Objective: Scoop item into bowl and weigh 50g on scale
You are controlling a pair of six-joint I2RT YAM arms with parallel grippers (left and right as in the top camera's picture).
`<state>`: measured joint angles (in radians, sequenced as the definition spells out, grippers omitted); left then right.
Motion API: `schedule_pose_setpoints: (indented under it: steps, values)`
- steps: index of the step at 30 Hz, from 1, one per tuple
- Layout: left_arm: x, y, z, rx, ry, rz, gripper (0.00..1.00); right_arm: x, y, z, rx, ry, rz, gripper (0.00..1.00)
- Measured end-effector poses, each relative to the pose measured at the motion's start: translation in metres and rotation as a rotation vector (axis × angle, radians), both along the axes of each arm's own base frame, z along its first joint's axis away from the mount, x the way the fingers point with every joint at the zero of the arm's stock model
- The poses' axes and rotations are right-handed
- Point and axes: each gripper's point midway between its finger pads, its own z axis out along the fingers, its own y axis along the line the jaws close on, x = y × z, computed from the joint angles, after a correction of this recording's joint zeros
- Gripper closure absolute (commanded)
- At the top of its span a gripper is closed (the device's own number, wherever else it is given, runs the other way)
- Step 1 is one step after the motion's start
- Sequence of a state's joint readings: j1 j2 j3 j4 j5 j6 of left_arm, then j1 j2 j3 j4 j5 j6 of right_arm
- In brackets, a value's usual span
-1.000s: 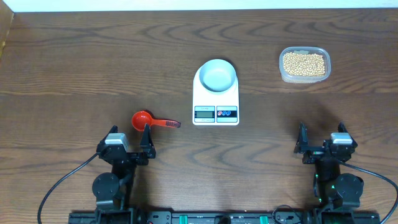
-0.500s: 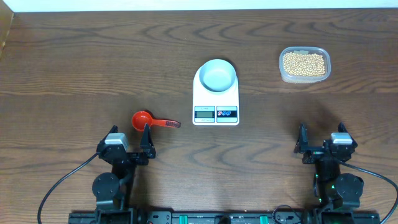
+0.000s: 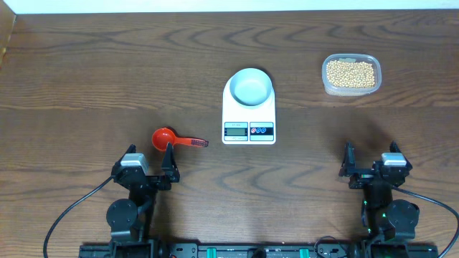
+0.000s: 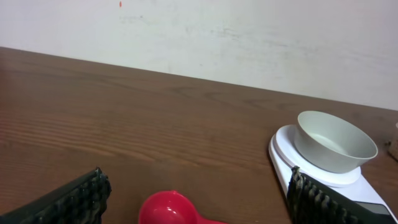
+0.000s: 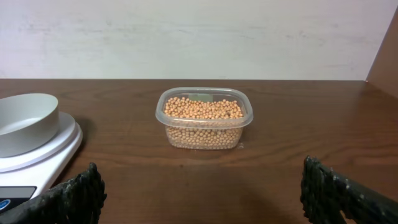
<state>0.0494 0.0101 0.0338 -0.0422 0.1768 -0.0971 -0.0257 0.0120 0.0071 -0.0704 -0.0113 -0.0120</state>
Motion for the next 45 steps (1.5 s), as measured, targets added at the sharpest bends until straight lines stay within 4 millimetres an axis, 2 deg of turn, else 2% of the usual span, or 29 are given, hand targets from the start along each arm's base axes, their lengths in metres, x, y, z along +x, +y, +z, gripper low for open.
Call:
schedule_pose_setpoints:
  steps: [18,21,24,27,31,37,39,41,45]
  values:
    - [0.0,0.0,0.001,-0.045,0.005,0.005,0.07,0.0,0.0,0.0,0.0,0.0,0.0,0.01]
    - [-0.001,0.002,0.007,-0.053,0.017,0.018,0.07,0.0,0.0,0.0,0.0,0.0,0.0,0.01]
    - [0.0,0.004,0.023,-0.054,0.02,0.031,0.07,0.0,0.0,0.0,0.0,0.002,0.0,0.01]
    - [0.005,0.005,0.035,-0.056,0.054,0.033,0.07,0.0,0.0,0.0,0.0,0.002,0.0,0.01]
    - [0.016,0.005,0.033,-0.061,0.136,0.036,0.06,0.0,0.0,0.0,0.0,0.002,0.0,0.01]
    - [0.046,0.001,0.045,-0.072,0.244,0.009,0.07,0.0,0.0,0.0,0.0,0.002,0.0,0.01]
    - [0.049,-0.008,0.042,-0.086,0.27,-0.044,0.06,0.0,0.0,0.0,0.0,0.001,0.0,0.01]
    - [0.045,-0.019,0.024,-0.109,0.351,-0.104,0.06,0.0,0.0,0.0,0.0,0.001,0.0,0.01]
    - [0.042,-0.025,0.01,-0.127,0.411,-0.138,0.07,0.0,0.0,0.0,0.0,0.001,-0.001,0.01]
